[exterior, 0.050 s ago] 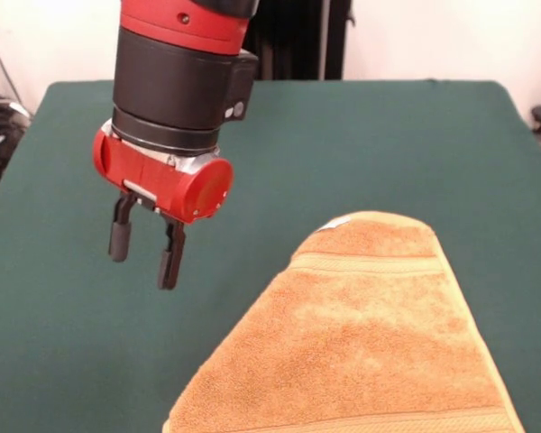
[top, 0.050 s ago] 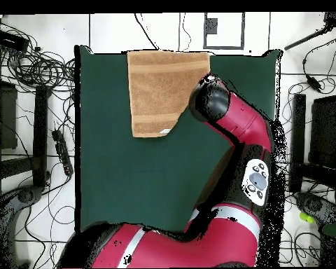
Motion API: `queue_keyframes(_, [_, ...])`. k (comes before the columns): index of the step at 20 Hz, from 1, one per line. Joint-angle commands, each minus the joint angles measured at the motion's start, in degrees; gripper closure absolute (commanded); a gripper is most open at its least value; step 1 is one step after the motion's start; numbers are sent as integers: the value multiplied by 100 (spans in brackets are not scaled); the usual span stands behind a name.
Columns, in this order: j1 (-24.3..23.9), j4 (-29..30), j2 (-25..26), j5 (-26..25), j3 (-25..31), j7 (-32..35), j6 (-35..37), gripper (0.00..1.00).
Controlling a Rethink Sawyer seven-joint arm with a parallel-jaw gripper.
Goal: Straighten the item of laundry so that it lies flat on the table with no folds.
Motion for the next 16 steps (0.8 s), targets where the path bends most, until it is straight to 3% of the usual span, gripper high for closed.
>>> queue_keyframes(1, [29,484,-13,-353,898,431,313,0])
queue_keyframes(16, [-29,420,4,-673,998,639,255,0])
